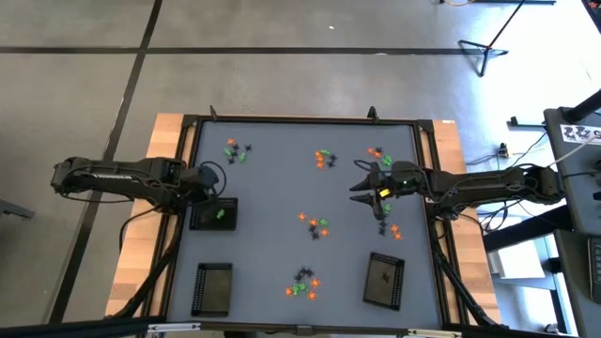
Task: Sort Halloween decoration
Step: Put the black spider toy into the bottom right black bin
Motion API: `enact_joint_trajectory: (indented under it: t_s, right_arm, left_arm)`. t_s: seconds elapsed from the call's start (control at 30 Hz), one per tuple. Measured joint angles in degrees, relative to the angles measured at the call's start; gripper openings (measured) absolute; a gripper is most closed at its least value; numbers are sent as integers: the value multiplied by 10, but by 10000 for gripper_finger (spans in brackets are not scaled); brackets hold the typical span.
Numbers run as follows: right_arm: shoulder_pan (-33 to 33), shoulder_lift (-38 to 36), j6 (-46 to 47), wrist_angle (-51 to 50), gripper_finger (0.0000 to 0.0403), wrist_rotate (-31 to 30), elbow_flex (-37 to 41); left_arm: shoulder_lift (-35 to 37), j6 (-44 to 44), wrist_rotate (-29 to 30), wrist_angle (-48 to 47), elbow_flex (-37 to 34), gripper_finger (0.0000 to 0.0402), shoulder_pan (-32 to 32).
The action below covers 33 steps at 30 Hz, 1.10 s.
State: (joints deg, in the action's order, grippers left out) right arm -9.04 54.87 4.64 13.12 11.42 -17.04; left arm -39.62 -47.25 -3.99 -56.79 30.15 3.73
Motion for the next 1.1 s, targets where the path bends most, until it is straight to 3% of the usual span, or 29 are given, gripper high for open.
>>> enact_joint_trajectory:
  t_s: [0.2, 0.37, 0.6, 0.9, 1.1]
  right_arm:
    - [0, 0, 0, 1, 140, 0, 0]
    - [0, 0, 0, 1, 140, 0, 0]
    - [0, 0, 0, 1, 140, 0, 0]
    - [0, 0, 0, 0, 140, 0, 0]
    - [0, 0, 0, 0, 140, 0, 0]
  left_arm:
    - [0, 2, 16, 3, 0, 117, 0]
    - [5, 13, 105, 15, 11, 118, 0]
    - [5, 101, 216, 50, 71, 118, 0]
    - [5, 177, 240, 52, 92, 118, 0]
    - [5, 172, 260, 67, 92, 118, 2]
